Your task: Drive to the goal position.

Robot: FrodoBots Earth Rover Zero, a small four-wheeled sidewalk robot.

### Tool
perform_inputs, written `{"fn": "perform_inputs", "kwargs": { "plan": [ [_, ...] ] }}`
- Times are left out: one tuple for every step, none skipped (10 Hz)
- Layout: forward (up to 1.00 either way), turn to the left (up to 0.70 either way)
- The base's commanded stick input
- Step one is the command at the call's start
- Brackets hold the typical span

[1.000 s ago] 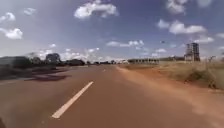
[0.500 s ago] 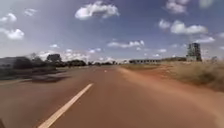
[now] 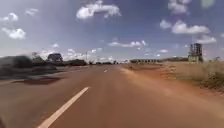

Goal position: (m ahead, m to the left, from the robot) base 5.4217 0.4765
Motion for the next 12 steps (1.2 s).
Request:
{"fn": "perform_inputs", "kwargs": {
  "plan": [
    [0.85, 0.02],
    [0.85, 0.02],
    [0.85, 0.02],
    [0.85, 0.02],
    [0.85, 0.02],
    [0.85, 0.02],
    [0.85, 0.02],
    [0.85, 0.02],
    [0.85, -0.01],
    [0.85, -0.05],
    [0.85, -0.08],
    [0.85, -0.12]
  ]
}}
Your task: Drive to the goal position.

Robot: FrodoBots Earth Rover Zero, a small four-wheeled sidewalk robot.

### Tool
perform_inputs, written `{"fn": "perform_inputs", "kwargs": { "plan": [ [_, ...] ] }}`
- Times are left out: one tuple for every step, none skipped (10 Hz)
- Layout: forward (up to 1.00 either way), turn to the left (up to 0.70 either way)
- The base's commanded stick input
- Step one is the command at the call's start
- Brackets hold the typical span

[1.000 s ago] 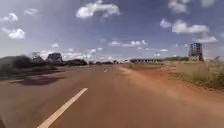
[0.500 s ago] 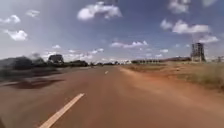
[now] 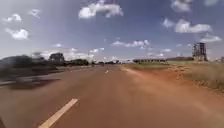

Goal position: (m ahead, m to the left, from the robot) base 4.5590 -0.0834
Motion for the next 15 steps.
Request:
{"fn": "perform_inputs", "kwargs": {
  "plan": [
    [0.85, -0.15],
    [0.85, -0.19],
    [0.85, -0.23],
    [0.85, -0.26],
    [0.85, -0.3],
    [0.85, -0.3],
    [0.85, -0.23],
    [0.85, -0.17],
    [0.85, -0.1],
    [0.85, -0.04],
    [0.85, 0.02],
    [0.85, 0.02],
    [0.85, 0.02],
    [0.85, 0.02],
    [0.85, -0.27]
  ]
}}
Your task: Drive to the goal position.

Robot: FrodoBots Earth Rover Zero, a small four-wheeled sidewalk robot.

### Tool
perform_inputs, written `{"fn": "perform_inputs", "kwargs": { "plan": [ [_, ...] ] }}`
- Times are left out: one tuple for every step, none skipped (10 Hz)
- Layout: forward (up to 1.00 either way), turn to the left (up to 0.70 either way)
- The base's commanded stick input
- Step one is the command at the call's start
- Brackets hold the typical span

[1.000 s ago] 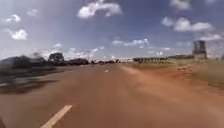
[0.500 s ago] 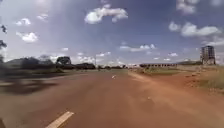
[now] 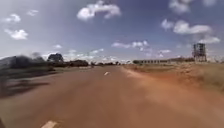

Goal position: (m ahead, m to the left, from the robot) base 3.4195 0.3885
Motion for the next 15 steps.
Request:
{"fn": "perform_inputs", "kwargs": {
  "plan": [
    [0.85, -0.32],
    [0.85, -0.32],
    [0.85, -0.32],
    [0.85, -0.32],
    [0.85, -0.3],
    [0.85, -0.2],
    [0.85, -0.11],
    [0.85, -0.02],
    [0.85, 0.02],
    [0.85, 0.02],
    [0.85, 0.02],
    [0.85, 0.02],
    [0.85, 0.02],
    [0.85, 0.02],
    [0.85, 0.02]
  ]
}}
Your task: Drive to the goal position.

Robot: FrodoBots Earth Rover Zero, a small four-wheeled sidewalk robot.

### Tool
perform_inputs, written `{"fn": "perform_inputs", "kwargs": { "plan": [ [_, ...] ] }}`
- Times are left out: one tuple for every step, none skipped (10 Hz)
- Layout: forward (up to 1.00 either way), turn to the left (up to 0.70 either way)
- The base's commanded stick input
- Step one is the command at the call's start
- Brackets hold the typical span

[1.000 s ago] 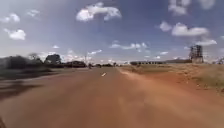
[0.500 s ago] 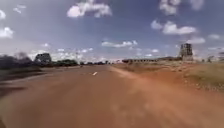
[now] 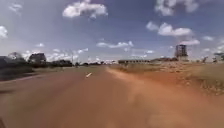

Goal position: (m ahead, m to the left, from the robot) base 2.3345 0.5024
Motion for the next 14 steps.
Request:
{"fn": "perform_inputs", "kwargs": {
  "plan": [
    [0.85, 0.02],
    [0.85, 0.02],
    [0.85, 0.02],
    [0.85, 0.02],
    [0.85, 0.02],
    [0.85, 0.02],
    [0.85, 0.02],
    [0.85, 0.02],
    [0.85, 0.02],
    [0.85, 0.02],
    [0.85, 0.02],
    [0.85, 0.02],
    [0.85, 0.02],
    [0.85, 0.02]
  ]
}}
